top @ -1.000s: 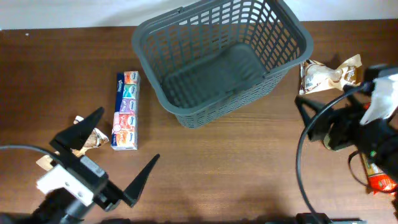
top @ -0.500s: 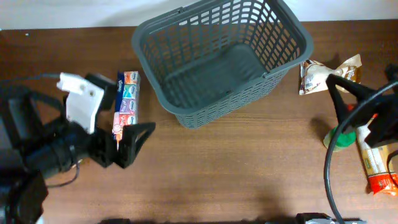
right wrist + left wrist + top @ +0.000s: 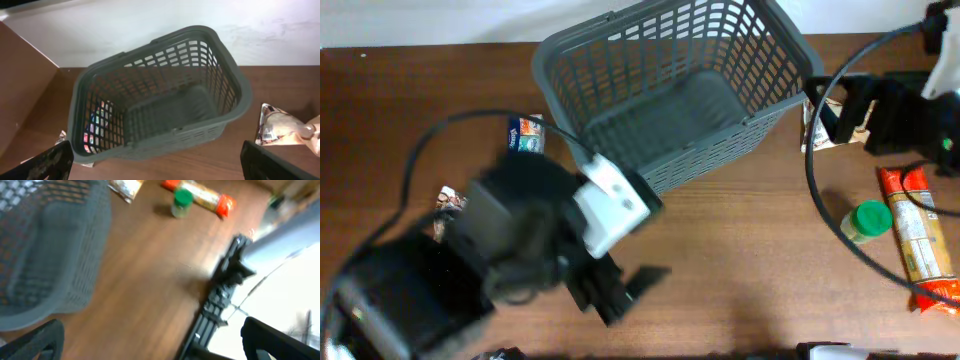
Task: Pack container
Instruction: 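Raise both grippers and move them toward the gray basket's rims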
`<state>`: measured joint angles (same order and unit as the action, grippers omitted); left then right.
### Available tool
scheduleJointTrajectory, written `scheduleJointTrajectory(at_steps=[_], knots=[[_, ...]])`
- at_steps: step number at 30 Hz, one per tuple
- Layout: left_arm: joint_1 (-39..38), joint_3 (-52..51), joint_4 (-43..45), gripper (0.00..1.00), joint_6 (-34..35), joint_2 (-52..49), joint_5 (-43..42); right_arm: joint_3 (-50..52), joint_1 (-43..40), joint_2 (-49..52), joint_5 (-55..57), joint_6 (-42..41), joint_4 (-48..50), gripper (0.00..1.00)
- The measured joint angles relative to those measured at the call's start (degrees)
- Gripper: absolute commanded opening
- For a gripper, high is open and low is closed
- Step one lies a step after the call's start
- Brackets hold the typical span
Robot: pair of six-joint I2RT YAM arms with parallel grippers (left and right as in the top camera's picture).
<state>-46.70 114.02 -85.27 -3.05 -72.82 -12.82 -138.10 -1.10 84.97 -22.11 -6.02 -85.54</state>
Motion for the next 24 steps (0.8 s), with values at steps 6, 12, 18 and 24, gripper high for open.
scheduleJointTrajectory(at_steps=[6,12,18,24], knots=[[-10.16,0.00,-1.68,0.99,3.41,-1.20,5.25,0.00,0.00,3.06,-0.31,0.02,0.96,0.99],[-11.37,0.00,-1.51,0.99,4.42,-3.63,-0.98,0.00,0.00,7.04,-0.55,0.00,6.91,1.00],[-11.39,0.00,-2.43,0.99,4.52,-5.03,-6.95,0.00,0.44,11.56,-0.74,0.04,10.91,0.99],[-11.39,0.00,-4.09,0.08,5.05,-6.54,-10.19,0.00,0.92,16.35,-0.79,1.66,9.22,0.43]])
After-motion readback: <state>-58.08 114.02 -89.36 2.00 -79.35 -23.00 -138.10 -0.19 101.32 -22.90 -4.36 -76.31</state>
